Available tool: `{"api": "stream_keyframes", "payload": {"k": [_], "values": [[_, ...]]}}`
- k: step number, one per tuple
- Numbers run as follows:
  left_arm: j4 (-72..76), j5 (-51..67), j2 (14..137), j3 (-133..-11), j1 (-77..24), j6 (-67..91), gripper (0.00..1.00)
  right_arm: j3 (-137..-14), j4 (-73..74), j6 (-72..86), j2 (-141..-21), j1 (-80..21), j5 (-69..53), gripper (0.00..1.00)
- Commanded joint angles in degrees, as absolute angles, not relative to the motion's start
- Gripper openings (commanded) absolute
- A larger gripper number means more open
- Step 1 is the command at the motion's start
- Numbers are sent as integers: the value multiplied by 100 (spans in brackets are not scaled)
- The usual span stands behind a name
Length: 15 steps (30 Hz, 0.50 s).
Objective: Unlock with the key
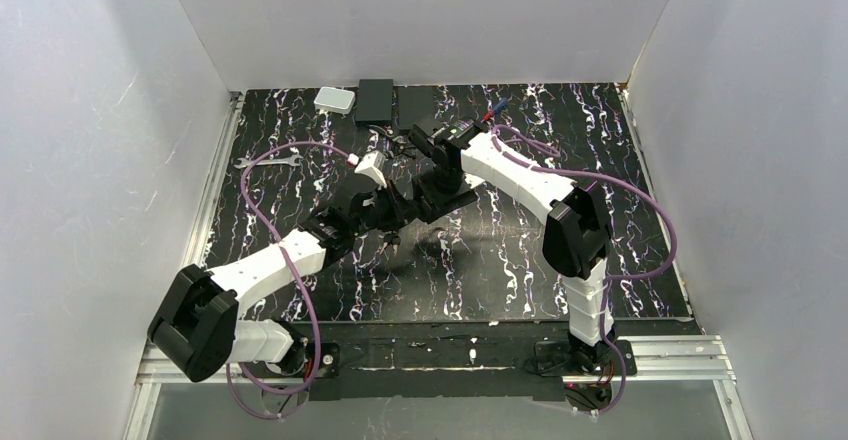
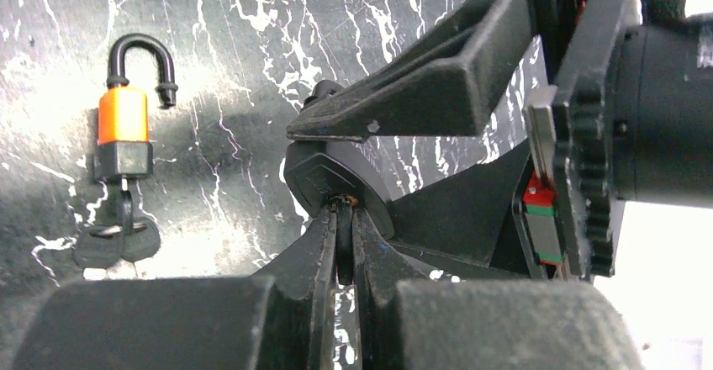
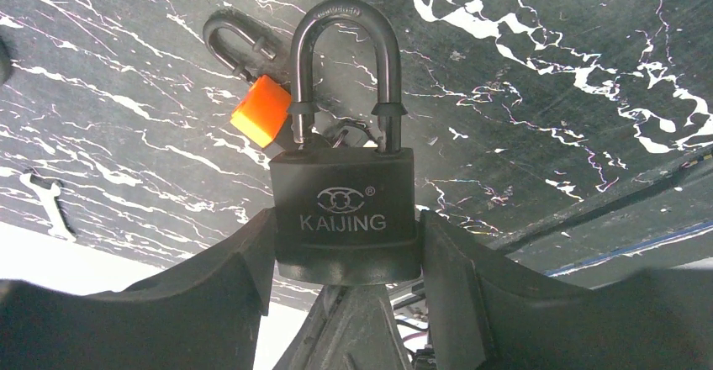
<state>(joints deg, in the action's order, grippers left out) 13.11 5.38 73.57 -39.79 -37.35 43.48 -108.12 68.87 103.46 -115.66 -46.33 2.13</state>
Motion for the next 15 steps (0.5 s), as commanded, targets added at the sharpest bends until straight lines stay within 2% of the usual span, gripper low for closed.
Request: {"api": "stream_keyframes", "payload": {"k": [1, 4, 12, 15], "values": [[1251, 446, 7416, -3807, -3703, 5851, 0, -11257, 6484, 10342, -11061, -5106, -1277, 1], [1265, 673, 7480, -3909, -3681, 5948, 0, -11328, 6481, 10300, -11135, -5115, -1352, 1], [1233, 579, 7430, -4240, -3682, 3352, 0, -11548, 6613, 10166, -11188, -5115, -1429, 1], [941, 338, 7518, -4344, -3664, 3731, 0, -11350, 6440, 10183, -11096, -5115, -1474, 1]]}}
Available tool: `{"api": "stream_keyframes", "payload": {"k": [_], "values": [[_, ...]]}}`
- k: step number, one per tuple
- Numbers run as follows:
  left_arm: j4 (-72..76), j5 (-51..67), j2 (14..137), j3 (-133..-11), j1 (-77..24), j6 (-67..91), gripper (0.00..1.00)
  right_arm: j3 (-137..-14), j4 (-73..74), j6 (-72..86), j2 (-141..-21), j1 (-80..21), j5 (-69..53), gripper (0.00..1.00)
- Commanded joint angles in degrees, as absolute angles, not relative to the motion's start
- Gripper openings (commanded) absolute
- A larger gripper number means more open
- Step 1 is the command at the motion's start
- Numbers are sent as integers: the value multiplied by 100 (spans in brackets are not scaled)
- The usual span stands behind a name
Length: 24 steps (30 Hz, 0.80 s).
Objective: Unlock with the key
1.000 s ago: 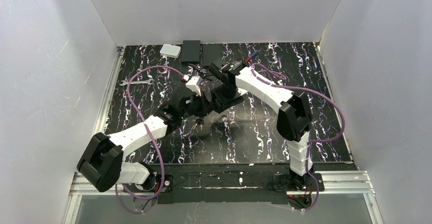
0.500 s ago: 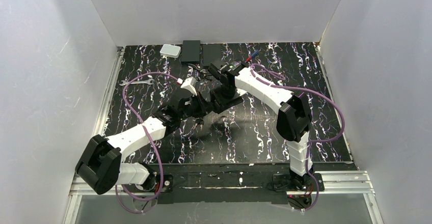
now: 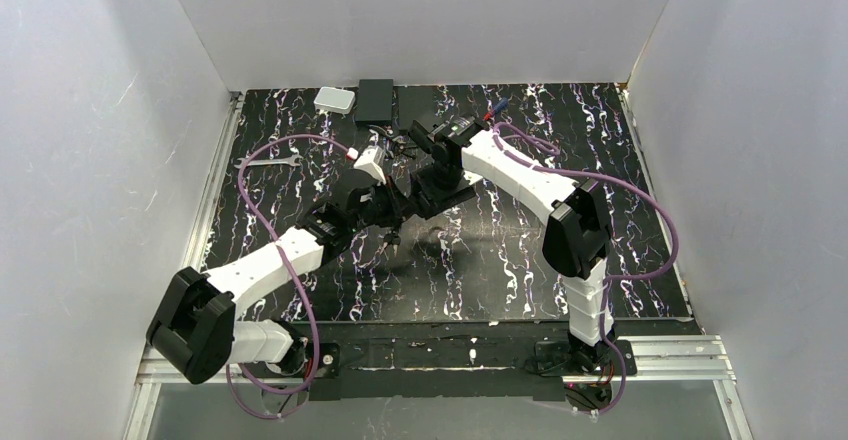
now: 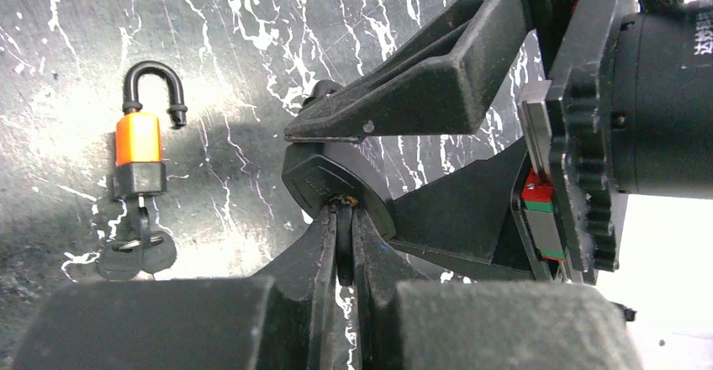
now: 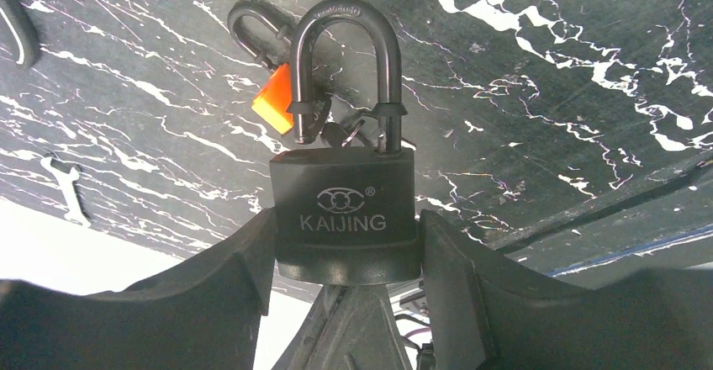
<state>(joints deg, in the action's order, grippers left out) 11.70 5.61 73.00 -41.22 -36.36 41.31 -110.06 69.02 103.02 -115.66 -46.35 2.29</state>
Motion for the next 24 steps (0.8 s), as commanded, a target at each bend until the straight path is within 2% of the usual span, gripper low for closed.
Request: {"api": "stream_keyframes", "payload": {"k": [1, 6, 14, 21, 24], "values": [[880, 357, 7565, -4381, -3651, 4028, 0, -11285, 6384, 10195, -11059, -5115, -1491, 1], [1025, 853, 7841, -4455, -3637, 5645, 0, -10999, 6123, 10293, -10910, -5115, -1542, 1], [1169, 1021, 7680, -4644, -3832, 2420, 0, -10907, 6158, 10246, -10803, -5115, -1562, 1], [1166, 1122, 7550, -4530, -3838, 2016, 0, -10494, 5853, 10305, -10639, -5107, -1649, 1], [1157, 1191, 7433, -4541, -3836, 2040, 9, -10508, 5841, 10269, -10668, -5105, -1648, 1]]}}
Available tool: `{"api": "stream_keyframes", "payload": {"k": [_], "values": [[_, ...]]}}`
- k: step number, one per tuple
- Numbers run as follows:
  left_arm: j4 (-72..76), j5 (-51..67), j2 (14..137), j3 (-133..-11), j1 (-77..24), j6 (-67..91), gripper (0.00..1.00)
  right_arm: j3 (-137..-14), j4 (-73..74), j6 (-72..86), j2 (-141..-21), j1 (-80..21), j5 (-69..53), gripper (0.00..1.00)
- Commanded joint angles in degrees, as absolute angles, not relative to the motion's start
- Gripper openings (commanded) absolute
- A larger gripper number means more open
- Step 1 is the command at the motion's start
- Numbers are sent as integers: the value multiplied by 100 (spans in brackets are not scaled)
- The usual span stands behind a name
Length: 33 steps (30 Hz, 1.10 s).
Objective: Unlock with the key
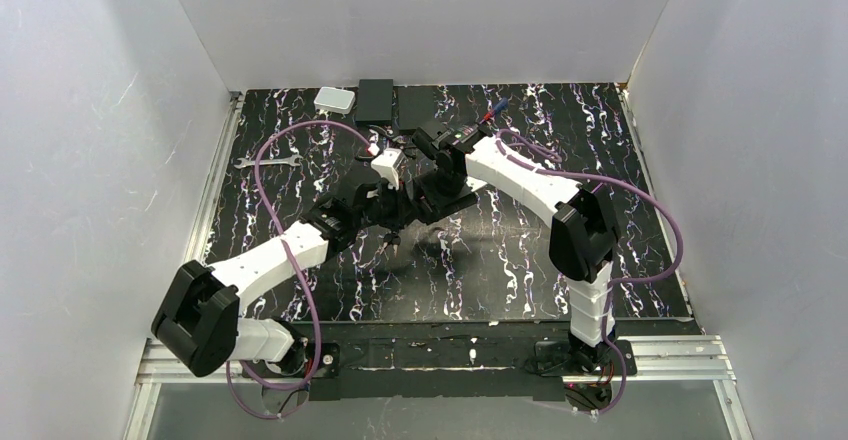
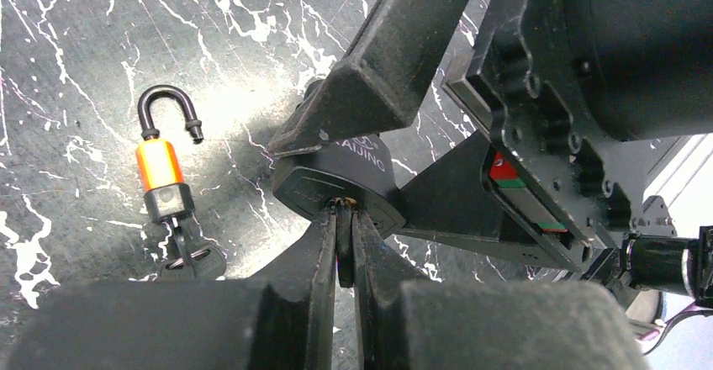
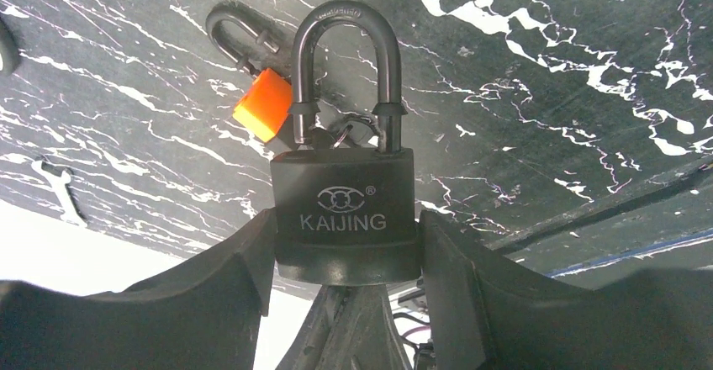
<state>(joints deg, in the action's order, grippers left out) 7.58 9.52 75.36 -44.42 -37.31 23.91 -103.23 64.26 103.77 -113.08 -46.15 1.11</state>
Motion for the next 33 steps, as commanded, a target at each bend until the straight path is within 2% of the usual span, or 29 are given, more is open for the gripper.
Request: {"api": "stream_keyframes", "payload": {"k": [1, 7, 10, 13, 18, 25, 29, 33], "values": [[1157, 1238, 7387, -4546, -3836, 2055, 15, -10522, 5844, 10248, -10679, -5096, -1646, 1], [1062, 977, 6804, -4400, -3828, 2293, 60, -10472, 5904, 10158, -10629, -5008, -1580, 1], [857, 725, 6351, -4306, -3804, 2361, 73, -10419, 5888, 10064, -10609, -4912, -1551, 1], [348, 275, 5865, -4307, -3745, 2658, 79, -10397, 5871, 9945, -10598, -4796, -1568, 1], [-539, -332, 5303, -4334, -3566, 3426, 81, -10578, 5885, 9671, -10609, -4671, -1460, 1], [-934, -377, 4751, -4352, -3270, 4486, 80, -10668, 6005, 9346, -10624, -4616, -1382, 1], [-1318, -394, 4584, -4416, -3252, 4726, 75, -10730, 5996, 9269, -10592, -4606, -1215, 1], [-1018, -138, 4580, -4239, -3243, 4833, 71, -10892, 6072, 9102, -10647, -4605, -1113, 1]]}}
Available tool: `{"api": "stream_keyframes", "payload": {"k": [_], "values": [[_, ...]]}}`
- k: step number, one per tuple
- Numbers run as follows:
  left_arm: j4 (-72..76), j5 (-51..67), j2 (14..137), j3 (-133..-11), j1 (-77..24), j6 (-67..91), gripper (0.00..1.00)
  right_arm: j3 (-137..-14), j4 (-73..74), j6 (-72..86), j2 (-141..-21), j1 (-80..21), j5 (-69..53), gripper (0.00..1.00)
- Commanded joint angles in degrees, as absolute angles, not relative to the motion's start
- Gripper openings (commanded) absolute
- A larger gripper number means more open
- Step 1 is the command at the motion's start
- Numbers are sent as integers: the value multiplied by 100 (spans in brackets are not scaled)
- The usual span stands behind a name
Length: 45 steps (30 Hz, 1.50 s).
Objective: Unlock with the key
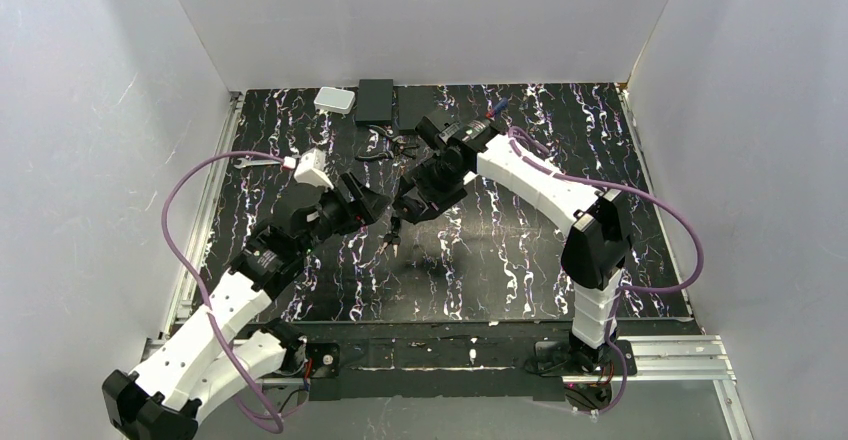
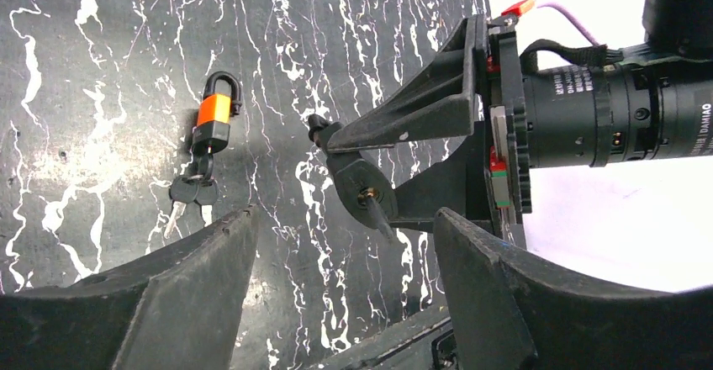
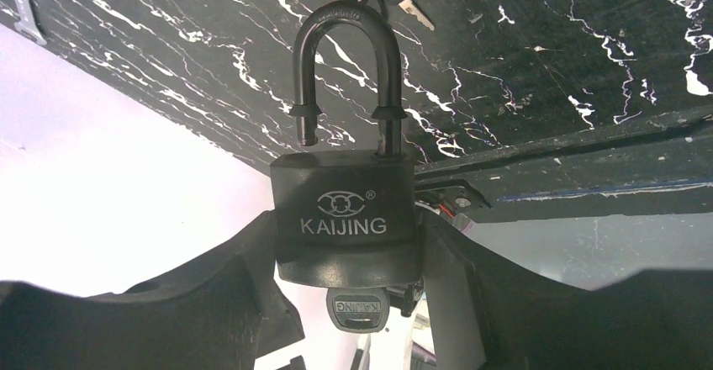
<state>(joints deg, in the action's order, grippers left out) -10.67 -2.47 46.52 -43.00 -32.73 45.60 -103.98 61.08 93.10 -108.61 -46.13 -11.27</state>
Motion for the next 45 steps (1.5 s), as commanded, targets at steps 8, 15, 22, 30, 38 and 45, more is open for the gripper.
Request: {"api": "stream_keyframes", "payload": {"k": [8, 15, 22, 30, 38, 45], "values": [[214, 475, 5206, -4015, -3243, 5062, 64, -10994, 6201, 8955, -10653, -4631, -994, 1], [326, 721, 5786, -4260, -3252, 5205, 60, -11039, 6175, 9027, -10659, -4732, -920, 1], [373, 781, 6276, -4373, -3256, 5632, 50, -11111, 6116, 9114, -10677, -4825, -784, 1], [216, 609, 6574, -4544, -3261, 6237, 14, -11265, 6117, 9043, -10817, -4922, -520, 1], [103, 779, 6371, -4402, -3261, 6352, 0, -11001, 5692, 8622, -10617, -4958, -34, 1], [155, 930, 5842, -4277, -3261, 6004, 0, -9982, 4335, 8145, -9942, -4907, 217, 68]]}}
